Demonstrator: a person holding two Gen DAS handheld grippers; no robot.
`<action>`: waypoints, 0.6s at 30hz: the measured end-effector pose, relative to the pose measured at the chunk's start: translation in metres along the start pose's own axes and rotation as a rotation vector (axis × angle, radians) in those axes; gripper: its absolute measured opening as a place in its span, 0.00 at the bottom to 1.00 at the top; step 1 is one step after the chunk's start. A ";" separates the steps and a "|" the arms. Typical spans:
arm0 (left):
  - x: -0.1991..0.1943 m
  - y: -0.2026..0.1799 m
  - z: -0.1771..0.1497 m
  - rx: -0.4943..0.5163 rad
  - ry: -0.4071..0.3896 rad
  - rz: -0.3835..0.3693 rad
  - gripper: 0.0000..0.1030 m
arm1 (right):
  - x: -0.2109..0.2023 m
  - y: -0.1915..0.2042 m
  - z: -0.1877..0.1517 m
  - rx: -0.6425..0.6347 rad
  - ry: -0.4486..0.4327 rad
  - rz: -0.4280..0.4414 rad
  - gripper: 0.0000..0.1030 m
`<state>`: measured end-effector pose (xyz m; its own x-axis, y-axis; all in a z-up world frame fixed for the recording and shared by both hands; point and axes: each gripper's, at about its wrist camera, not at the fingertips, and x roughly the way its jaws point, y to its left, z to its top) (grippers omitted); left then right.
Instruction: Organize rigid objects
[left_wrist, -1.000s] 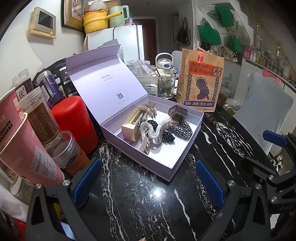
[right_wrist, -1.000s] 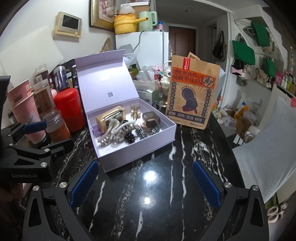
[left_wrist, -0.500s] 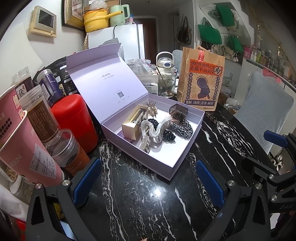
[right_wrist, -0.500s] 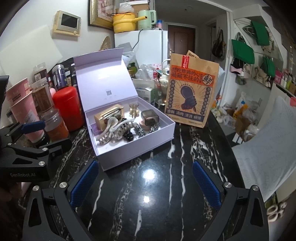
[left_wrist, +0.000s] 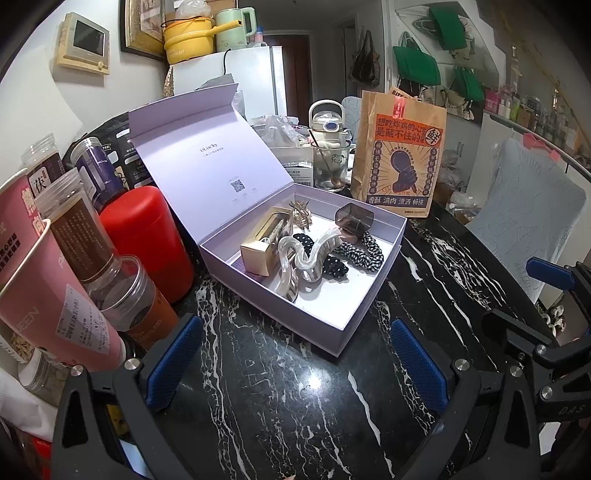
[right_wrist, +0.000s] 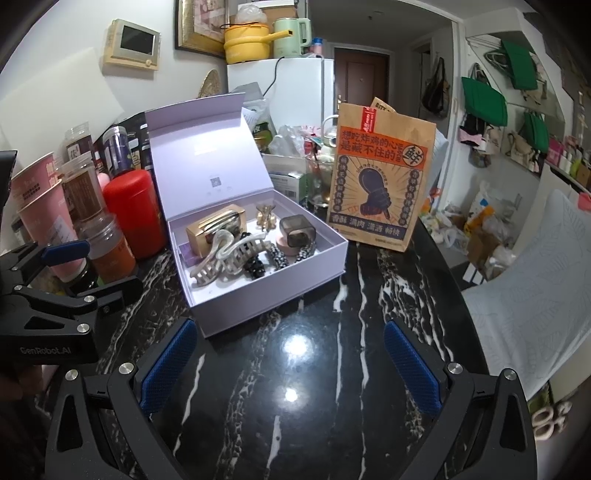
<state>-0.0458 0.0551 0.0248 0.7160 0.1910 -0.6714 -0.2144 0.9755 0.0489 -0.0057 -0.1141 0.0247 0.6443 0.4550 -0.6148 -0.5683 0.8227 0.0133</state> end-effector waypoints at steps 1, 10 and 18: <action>0.000 0.000 0.000 -0.001 0.000 -0.002 1.00 | 0.000 0.000 0.000 0.000 -0.001 0.000 1.00; 0.002 -0.001 -0.001 0.005 0.010 -0.004 1.00 | 0.001 -0.001 -0.002 0.001 0.002 -0.002 1.00; 0.003 -0.003 -0.002 0.016 0.013 0.003 1.00 | 0.002 -0.003 -0.004 0.001 0.008 -0.005 1.00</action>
<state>-0.0441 0.0524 0.0209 0.7070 0.1926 -0.6805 -0.2058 0.9766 0.0626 -0.0051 -0.1167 0.0204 0.6432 0.4478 -0.6211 -0.5645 0.8253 0.0104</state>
